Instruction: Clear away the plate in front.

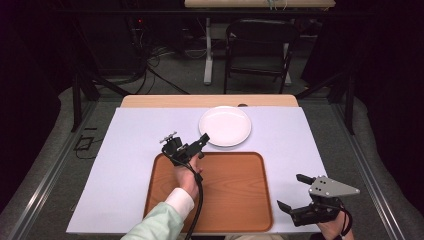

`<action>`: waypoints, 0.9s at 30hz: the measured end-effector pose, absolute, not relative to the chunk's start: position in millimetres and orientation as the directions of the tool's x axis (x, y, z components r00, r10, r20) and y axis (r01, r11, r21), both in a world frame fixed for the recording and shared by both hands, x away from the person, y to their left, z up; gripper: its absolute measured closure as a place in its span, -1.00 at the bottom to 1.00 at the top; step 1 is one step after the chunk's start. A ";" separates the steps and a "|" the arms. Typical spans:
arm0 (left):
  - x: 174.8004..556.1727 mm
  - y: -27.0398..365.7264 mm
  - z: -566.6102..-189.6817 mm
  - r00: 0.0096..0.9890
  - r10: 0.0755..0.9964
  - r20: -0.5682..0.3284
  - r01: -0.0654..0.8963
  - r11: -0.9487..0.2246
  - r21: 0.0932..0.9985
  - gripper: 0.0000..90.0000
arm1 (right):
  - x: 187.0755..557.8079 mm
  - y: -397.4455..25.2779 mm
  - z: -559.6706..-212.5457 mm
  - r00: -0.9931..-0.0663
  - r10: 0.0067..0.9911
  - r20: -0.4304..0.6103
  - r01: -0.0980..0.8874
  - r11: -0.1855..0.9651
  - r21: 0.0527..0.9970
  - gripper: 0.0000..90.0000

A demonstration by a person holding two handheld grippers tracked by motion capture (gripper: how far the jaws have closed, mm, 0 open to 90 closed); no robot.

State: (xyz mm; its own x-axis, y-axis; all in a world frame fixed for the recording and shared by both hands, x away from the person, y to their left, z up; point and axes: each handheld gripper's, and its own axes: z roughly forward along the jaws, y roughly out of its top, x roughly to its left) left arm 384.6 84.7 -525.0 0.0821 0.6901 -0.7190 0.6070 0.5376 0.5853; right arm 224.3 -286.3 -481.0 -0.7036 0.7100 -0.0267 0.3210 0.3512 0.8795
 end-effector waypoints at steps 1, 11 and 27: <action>385.6 83.6 -525.8 0.082 0.692 -0.717 0.604 0.538 0.588 -0.99 | 224.3 -286.2 -481.1 -0.704 0.710 -0.026 0.322 0.351 0.879 -1.00; 396.5 72.5 -531.2 0.026 0.634 -0.773 0.590 0.614 0.524 -0.95 | 224.4 -286.0 -481.4 -0.712 0.702 -0.019 0.324 0.352 0.878 -1.00; 421.6 61.0 -540.1 -0.041 0.602 -0.797 0.598 0.654 0.463 -0.97 | 224.7 -285.2 -482.2 -0.721 0.693 -0.006 0.334 0.355 0.873 -1.00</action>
